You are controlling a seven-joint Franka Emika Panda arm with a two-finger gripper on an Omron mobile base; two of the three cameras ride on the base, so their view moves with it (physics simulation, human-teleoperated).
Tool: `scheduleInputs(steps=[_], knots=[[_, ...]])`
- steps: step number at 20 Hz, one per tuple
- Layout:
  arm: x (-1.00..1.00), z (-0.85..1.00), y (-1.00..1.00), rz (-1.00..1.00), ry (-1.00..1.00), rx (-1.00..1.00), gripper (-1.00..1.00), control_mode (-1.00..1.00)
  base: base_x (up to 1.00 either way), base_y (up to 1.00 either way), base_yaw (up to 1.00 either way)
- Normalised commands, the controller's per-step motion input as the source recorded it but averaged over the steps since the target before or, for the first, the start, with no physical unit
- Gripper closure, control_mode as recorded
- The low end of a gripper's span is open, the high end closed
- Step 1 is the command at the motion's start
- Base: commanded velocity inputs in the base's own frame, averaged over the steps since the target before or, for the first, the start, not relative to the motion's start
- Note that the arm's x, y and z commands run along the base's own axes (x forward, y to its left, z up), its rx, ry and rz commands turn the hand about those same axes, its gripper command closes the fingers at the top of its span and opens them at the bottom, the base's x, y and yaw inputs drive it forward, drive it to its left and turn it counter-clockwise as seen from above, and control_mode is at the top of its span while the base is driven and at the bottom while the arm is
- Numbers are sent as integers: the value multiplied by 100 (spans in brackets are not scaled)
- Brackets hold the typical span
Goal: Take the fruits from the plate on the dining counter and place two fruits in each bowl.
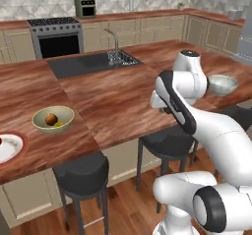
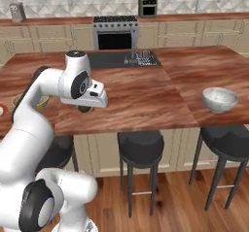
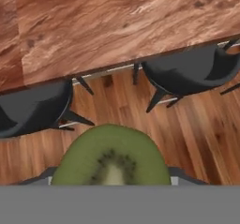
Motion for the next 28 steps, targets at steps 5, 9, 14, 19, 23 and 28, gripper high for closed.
scheduleInputs(steps=[5,9,14,19,23,28], knots=[[0,0,0,0,0,0,100,100,16,-100,9],[0,0,0,0,0,0,100,100,8,-100,22],[0,0,0,0,0,0,100,100,0,-100,29],[0,0,0,0,0,0,100,100,0,-100,36],[0,0,0,0,0,0,100,100,7,-100,33],[0,0,0,0,0,0,100,100,29,-89,9]])
